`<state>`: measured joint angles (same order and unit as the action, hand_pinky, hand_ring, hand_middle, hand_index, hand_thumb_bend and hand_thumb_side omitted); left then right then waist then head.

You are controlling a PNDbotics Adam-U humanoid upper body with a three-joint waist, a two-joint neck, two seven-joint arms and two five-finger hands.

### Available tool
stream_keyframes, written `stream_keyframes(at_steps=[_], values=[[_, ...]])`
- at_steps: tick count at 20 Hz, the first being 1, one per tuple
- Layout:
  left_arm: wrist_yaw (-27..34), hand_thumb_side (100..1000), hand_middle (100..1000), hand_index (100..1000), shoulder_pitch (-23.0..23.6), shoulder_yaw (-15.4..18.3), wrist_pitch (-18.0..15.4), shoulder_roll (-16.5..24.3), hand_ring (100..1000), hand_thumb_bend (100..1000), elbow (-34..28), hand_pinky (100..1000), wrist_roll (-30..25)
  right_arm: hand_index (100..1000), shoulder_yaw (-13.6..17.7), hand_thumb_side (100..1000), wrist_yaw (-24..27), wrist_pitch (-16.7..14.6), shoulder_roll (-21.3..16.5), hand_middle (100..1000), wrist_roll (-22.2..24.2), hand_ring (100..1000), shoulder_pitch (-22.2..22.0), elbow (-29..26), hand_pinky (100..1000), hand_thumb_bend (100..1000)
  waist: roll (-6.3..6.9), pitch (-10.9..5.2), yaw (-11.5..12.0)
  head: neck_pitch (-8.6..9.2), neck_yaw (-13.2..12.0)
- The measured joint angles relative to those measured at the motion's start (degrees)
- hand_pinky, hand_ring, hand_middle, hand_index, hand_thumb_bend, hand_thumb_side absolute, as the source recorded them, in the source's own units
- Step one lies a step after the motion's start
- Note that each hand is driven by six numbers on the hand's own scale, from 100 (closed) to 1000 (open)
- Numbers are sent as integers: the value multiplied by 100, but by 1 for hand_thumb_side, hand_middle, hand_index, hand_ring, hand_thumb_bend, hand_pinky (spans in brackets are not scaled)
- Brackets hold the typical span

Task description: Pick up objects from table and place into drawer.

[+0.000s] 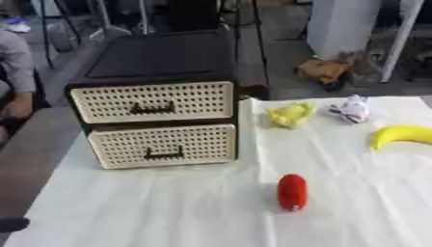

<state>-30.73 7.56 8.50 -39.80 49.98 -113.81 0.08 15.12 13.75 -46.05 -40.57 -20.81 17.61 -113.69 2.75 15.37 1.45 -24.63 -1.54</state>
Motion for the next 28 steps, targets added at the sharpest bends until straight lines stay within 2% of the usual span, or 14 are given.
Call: stream_keyframes(at_steps=[4, 8, 12, 22, 28], values=[[-180, 569, 156, 921, -44, -152, 276, 294, 100, 100, -2, 100, -281, 876, -32, 1000, 5, 20, -1, 755, 21, 782, 0, 0, 634, 100, 28, -20, -4, -44, -45], [-75, 528, 140, 954, -252, -300, 504, 528, 100, 100, -3, 100, -619, 875, -44, 1000, 26, 37, -1, 755, 43, 783, 0, 0, 634, 100, 41, -34, -24, -50, -77], [352, 452, 109, 920, -576, -382, 683, 751, 100, 100, -4, 100, -877, 874, -66, 1000, 48, 44, -2, 754, 69, 783, 0, 0, 634, 100, 62, -57, -40, -60, -108], [1564, 482, 100, 871, -1370, -574, 1368, 1219, 100, 100, -5, 100, -1474, 873, -109, 1000, 110, 78, -6, 752, 140, 784, 32, 0, 634, 100, 121, -70, -119, -99, -202], [2252, 514, 100, 883, -1962, -753, 1856, 1302, 100, 100, -6, 100, -1995, 873, -161, 1000, 211, 99, -10, 751, 219, 785, 109, 0, 635, 100, 182, -64, -200, -98, -290]])
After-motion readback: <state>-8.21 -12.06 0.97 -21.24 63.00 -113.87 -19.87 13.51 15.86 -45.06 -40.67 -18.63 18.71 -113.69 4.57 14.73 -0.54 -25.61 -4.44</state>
